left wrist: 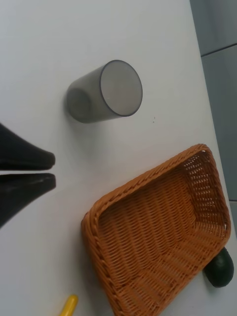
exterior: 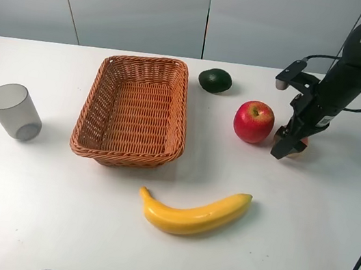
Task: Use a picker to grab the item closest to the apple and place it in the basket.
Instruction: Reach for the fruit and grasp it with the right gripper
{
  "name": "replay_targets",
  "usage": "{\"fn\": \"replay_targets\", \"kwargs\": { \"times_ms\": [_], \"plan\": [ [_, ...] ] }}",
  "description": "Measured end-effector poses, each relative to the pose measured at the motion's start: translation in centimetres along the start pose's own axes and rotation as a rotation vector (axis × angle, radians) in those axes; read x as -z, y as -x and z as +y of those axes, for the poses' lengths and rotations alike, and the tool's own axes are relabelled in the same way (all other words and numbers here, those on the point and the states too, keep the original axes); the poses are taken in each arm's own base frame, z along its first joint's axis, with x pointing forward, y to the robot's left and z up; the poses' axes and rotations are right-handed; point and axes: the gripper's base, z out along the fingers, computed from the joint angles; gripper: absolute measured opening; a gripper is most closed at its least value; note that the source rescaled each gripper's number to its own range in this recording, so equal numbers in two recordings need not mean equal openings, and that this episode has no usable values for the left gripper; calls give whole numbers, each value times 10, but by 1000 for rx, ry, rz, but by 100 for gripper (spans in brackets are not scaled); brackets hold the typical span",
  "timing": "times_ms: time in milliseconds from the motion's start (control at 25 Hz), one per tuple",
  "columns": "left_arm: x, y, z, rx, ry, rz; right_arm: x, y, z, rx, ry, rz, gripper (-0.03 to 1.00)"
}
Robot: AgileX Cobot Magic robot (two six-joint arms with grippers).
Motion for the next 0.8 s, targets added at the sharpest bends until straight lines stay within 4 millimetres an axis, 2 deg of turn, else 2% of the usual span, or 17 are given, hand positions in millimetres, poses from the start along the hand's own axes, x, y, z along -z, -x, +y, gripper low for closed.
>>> {"fn": "replay_targets", "kwargs": {
  "times_ms": [160, 640, 680, 720, 800],
  "plan": [
    [0, 0, 0, 0, 0, 0, -7, -1, 0, -6, 16, 12, 100],
    [0, 0, 0, 0, 0, 0, -8, 0, 0, -18, 20, 1, 98],
    [0, 0, 0, 0, 0, 0, -8, 0, 0, -17, 19, 2, 85],
    [0, 0, 0, 0, 0, 0, -8, 0, 0, -17, 19, 2, 67],
    [0, 0, 0, 0, 0, 0, -8, 0, 0, -17, 19, 3, 2]
  ]
}}
